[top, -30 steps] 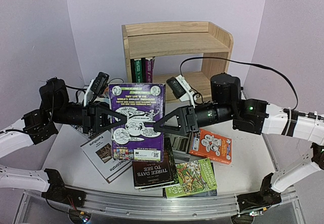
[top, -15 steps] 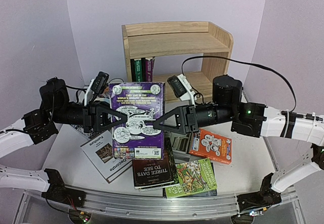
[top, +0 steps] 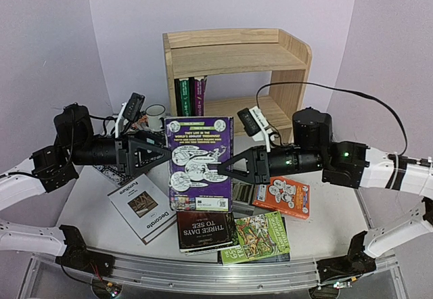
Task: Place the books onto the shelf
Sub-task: Pass from the left arm to the right, then place the book on the shelf.
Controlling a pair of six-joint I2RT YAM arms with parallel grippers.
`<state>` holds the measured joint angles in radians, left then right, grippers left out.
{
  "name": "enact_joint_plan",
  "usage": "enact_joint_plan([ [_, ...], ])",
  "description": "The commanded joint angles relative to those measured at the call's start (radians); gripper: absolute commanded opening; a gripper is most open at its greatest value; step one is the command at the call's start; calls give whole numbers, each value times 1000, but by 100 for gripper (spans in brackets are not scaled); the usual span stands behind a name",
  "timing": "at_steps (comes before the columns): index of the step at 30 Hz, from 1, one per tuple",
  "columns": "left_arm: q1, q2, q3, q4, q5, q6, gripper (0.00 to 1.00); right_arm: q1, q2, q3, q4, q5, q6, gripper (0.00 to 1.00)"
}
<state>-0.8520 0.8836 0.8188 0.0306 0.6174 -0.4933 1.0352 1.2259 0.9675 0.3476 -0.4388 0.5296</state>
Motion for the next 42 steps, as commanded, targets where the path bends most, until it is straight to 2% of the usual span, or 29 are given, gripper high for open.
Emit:
enact_joint_plan([
  [1,-1,-28,23,-43,-169,36,94,-6,-131,-7,-162,281,-197,0],
  [8,-1,-89,-3,-98,-400,81,94,-5,-185,-42,-254,656,-331,0],
  [16,-1,-125,-7,-107,-433,101,94,-6,-165,-14,-166,836,-455,0],
  [29,-2,-103,-11,-106,-436,79,94,-5,-96,45,6,842,-495,0],
  [42,-2,-121,-25,-106,-439,67,94,-6,-29,91,106,887,-483,0],
])
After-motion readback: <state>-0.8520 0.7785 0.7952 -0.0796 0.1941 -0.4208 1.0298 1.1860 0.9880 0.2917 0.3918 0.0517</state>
